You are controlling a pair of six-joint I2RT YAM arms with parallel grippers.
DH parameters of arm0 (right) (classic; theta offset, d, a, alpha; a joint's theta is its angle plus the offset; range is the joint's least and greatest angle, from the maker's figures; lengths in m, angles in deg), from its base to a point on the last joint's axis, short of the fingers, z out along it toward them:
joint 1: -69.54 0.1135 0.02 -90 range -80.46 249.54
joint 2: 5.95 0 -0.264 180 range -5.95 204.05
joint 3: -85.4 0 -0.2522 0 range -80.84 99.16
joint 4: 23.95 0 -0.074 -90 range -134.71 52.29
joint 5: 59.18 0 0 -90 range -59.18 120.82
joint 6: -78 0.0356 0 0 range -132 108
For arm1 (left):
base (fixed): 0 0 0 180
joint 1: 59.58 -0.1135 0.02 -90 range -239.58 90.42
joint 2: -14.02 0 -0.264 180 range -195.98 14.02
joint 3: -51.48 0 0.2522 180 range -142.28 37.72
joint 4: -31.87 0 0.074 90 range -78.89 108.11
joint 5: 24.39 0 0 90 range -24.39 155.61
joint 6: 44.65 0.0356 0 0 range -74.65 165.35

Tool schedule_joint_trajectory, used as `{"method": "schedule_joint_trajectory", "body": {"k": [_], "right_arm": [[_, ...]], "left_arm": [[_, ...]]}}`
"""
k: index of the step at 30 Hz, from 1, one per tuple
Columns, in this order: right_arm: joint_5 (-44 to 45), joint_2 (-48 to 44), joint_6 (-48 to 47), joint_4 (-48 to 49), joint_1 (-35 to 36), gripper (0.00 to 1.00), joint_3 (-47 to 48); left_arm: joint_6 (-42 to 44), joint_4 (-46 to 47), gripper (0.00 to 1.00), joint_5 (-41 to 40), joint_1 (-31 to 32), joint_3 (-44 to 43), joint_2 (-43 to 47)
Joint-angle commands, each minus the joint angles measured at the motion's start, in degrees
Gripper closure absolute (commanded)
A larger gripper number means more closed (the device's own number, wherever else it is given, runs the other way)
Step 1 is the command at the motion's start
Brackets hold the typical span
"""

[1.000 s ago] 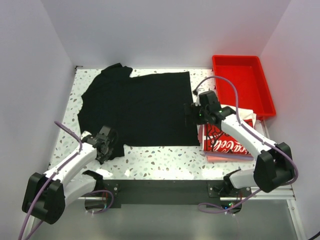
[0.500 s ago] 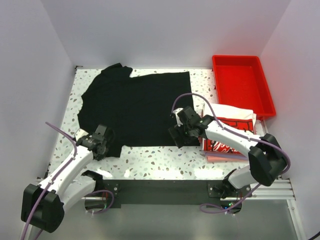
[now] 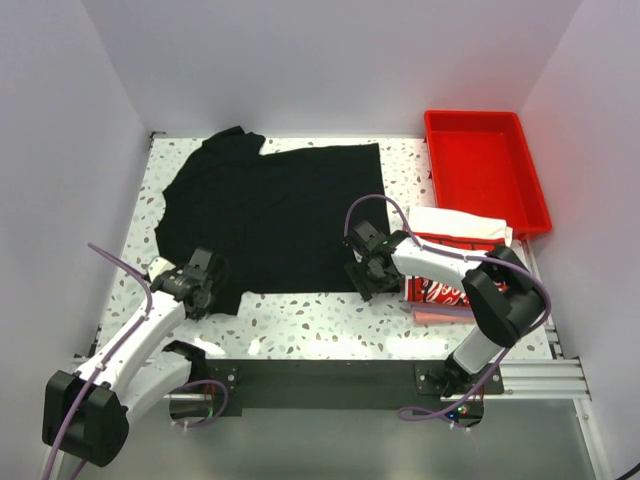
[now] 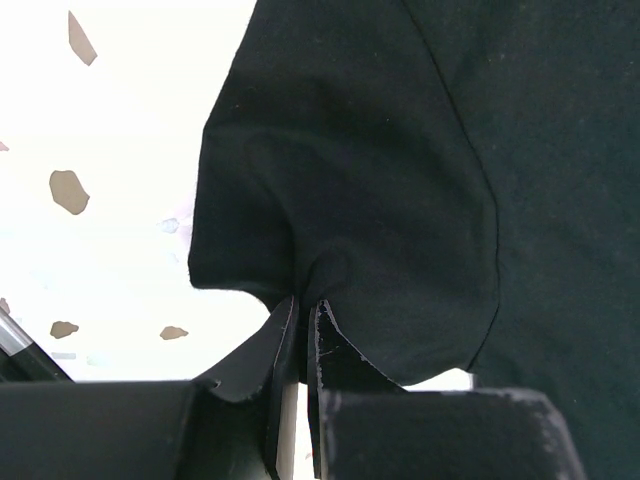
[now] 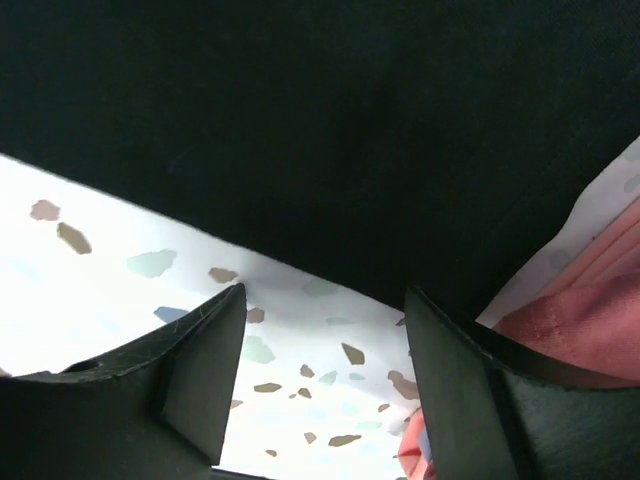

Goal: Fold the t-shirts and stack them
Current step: Fold the tshirt

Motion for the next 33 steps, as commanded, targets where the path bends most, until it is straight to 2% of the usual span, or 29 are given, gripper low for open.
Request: {"method": "schedule_joint_trajectory", "body": {"k": [1, 7, 13, 16, 24, 33], "right_arm": [[3.14, 0.90, 1.00, -0.55, -0.01, 0.38, 1.68], [0.95, 1.60, 0.29, 0.06, -0.01, 0.50, 1.51], [-2.65, 2.31, 0.21, 0.41, -0.01, 0.71, 1.07], [-4.67, 1.52, 0.38, 0.68, -0.01, 0.75, 0.45], [-1.78, 0.02, -0.06, -0.73, 0.08, 0.70, 1.77], [0.60, -1.39, -1.64, -2.05, -0.01, 0.65, 3.79]], "left_arm": [[-0.14, -0.63, 1.00, -2.72, -0.38, -2.22, 0.61], [-0.31, -1.16, 1.00, -2.90, -0.38, -3.27, 0.79], [-0.92, -2.56, 1.00, -3.51, -0.38, -3.36, 2.02], [-1.36, -3.26, 1.00, -3.86, -0.38, -3.18, 2.81], [-2.33, -6.34, 0.99, -6.85, -0.29, -4.32, 3.69], [-1.98, -5.47, 0.97, -7.03, -0.38, -3.80, 4.57]]}}
